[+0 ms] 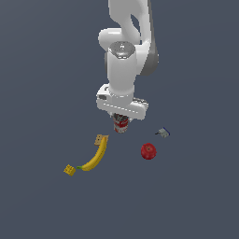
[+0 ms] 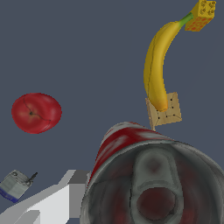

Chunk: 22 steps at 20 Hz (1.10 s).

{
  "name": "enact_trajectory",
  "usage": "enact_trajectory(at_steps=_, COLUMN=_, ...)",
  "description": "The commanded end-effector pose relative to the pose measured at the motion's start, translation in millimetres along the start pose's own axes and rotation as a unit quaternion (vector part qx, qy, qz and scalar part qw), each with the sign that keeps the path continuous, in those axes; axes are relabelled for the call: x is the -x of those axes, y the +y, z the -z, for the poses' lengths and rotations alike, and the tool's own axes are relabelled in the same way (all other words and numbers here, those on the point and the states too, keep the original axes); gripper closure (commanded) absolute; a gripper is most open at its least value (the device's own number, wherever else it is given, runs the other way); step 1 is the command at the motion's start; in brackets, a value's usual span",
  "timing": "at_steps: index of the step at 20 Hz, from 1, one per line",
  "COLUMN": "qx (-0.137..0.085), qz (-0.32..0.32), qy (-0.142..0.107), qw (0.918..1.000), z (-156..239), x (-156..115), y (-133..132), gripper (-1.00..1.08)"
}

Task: Pick up a designated object from a clutter of objects.

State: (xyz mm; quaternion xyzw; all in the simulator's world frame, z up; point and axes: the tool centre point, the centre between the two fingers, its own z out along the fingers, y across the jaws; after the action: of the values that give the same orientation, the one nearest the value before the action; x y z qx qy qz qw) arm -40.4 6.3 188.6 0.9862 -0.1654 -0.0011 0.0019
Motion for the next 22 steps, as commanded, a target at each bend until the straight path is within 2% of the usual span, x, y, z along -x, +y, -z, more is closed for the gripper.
enact_trajectory(at_steps=1, qx=-0.001, qz=0.0, qy=0.001, qw=1.0, z=21.8, x=-7.7, y=-20.7, gripper=1.08)
enact_trajectory(at_steps=11, qx=-0.001, qz=0.0, qy=0.001, qw=1.0, z=89.3, x=-33.9, y=-90.0, gripper=1.08)
enact_trajectory(at_steps=22, qx=-0.002, qz=0.0, qy=0.001, qw=1.0, z=146.1, x=-57.7, y=-148.7, gripper=1.08)
